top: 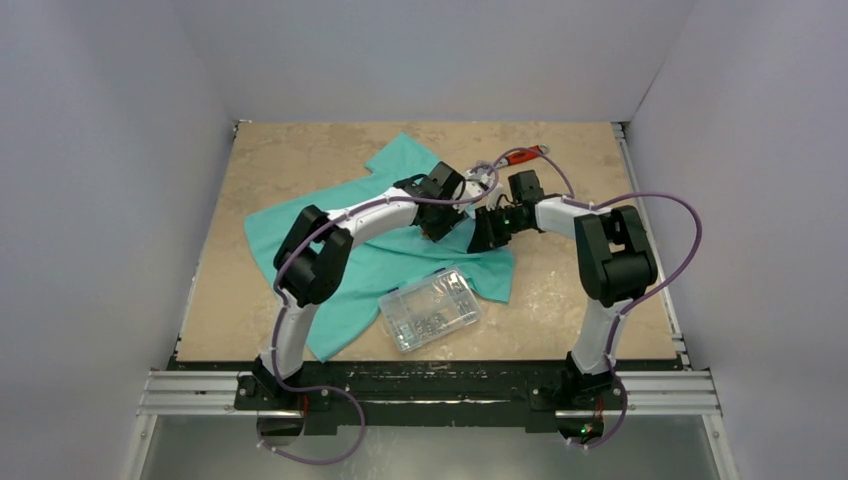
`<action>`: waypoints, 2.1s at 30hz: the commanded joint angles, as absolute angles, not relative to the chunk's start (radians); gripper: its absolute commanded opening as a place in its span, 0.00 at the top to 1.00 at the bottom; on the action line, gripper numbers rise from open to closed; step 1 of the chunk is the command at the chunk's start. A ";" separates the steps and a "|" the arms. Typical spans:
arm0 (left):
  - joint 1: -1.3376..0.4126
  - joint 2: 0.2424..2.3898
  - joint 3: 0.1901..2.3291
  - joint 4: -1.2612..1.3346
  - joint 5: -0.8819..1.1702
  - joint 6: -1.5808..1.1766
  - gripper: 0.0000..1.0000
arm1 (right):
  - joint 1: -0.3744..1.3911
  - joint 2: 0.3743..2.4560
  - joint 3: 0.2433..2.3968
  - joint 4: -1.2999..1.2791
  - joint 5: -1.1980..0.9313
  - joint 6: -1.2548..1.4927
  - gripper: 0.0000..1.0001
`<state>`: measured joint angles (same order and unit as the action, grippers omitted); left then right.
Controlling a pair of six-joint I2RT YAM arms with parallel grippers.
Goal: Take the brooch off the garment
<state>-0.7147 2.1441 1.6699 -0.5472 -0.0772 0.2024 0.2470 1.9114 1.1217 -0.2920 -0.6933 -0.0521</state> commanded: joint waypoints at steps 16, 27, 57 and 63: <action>-0.759 2.165 1.616 -0.472 -0.160 0.346 0.51 | 0.234 1.927 1.118 -0.314 -0.732 -0.049 0.77; -0.766 2.129 1.578 -0.498 -0.088 0.362 0.45 | 0.225 1.934 1.121 -0.314 -0.744 -0.048 0.76; -0.767 2.038 1.534 -0.450 -0.223 0.424 1.00 | 0.224 1.926 1.155 -0.313 -0.759 -0.032 0.70; -0.767 2.001 1.556 -0.502 -0.109 0.379 1.00 | 0.222 1.885 1.158 -0.279 -0.761 -0.008 0.63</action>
<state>-0.7589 2.0647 1.5368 -0.4236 -0.1951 0.3832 0.2291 1.9293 1.1248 -0.3210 -0.7780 -0.0338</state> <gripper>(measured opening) 0.056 0.354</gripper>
